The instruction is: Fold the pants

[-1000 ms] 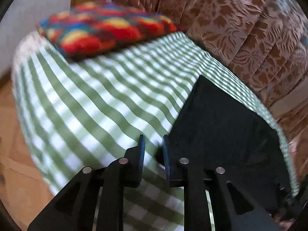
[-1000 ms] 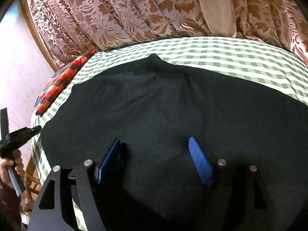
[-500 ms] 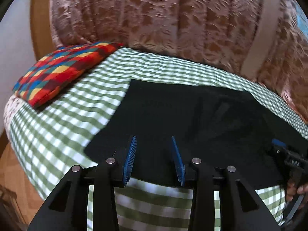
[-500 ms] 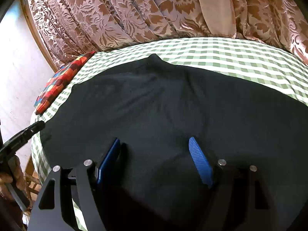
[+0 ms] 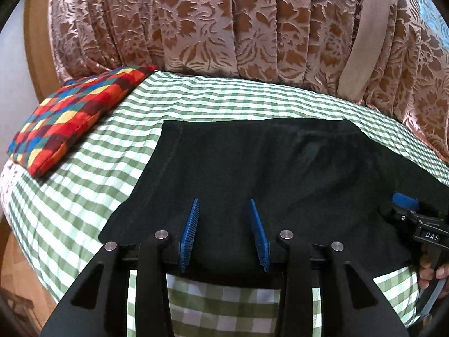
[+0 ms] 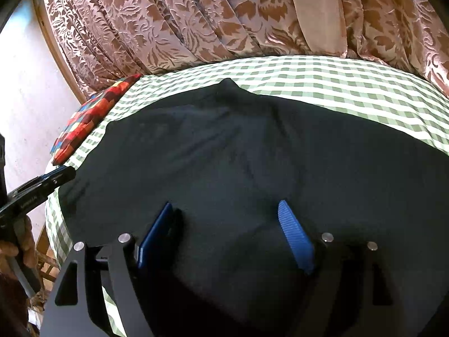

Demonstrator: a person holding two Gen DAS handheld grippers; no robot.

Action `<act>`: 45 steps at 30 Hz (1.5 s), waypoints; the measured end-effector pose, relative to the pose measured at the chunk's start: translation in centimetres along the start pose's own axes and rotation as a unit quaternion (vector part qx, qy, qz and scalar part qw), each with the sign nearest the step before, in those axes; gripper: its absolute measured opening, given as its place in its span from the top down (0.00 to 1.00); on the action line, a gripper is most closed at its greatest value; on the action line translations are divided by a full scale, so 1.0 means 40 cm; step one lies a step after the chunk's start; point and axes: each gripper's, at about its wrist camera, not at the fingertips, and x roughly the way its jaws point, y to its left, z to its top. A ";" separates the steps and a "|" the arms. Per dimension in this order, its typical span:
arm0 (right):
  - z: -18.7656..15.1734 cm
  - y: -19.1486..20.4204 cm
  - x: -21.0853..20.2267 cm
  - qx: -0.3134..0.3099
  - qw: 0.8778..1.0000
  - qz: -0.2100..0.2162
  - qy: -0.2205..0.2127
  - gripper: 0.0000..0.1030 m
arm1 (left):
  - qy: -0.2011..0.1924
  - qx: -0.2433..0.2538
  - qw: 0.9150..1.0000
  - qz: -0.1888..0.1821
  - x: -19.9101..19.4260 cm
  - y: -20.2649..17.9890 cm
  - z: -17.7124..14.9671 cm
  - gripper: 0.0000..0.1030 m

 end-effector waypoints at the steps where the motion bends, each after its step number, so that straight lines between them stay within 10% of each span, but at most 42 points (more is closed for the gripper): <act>1: 0.000 0.000 0.000 0.000 1.000 0.001 0.000 0.24 | 0.005 0.004 1.000 -0.003 0.007 0.001 0.007 0.65; 16: -0.002 -0.008 -0.001 0.009 1.000 0.019 -0.008 0.21 | 0.109 -0.093 0.987 -0.077 0.182 0.179 0.194 0.72; 26: -0.003 -0.004 0.000 0.008 1.000 0.017 -0.011 0.21 | 0.142 -0.107 0.984 -0.030 0.390 0.206 0.251 0.71; 35: -0.004 0.000 -0.001 0.006 1.000 0.013 -0.012 0.21 | 0.091 -0.124 0.988 -0.001 0.287 0.206 0.231 0.69; 45: 0.008 0.008 0.001 0.000 1.000 0.010 0.000 0.17 | 0.037 -0.072 0.996 -0.048 0.087 0.080 0.076 0.69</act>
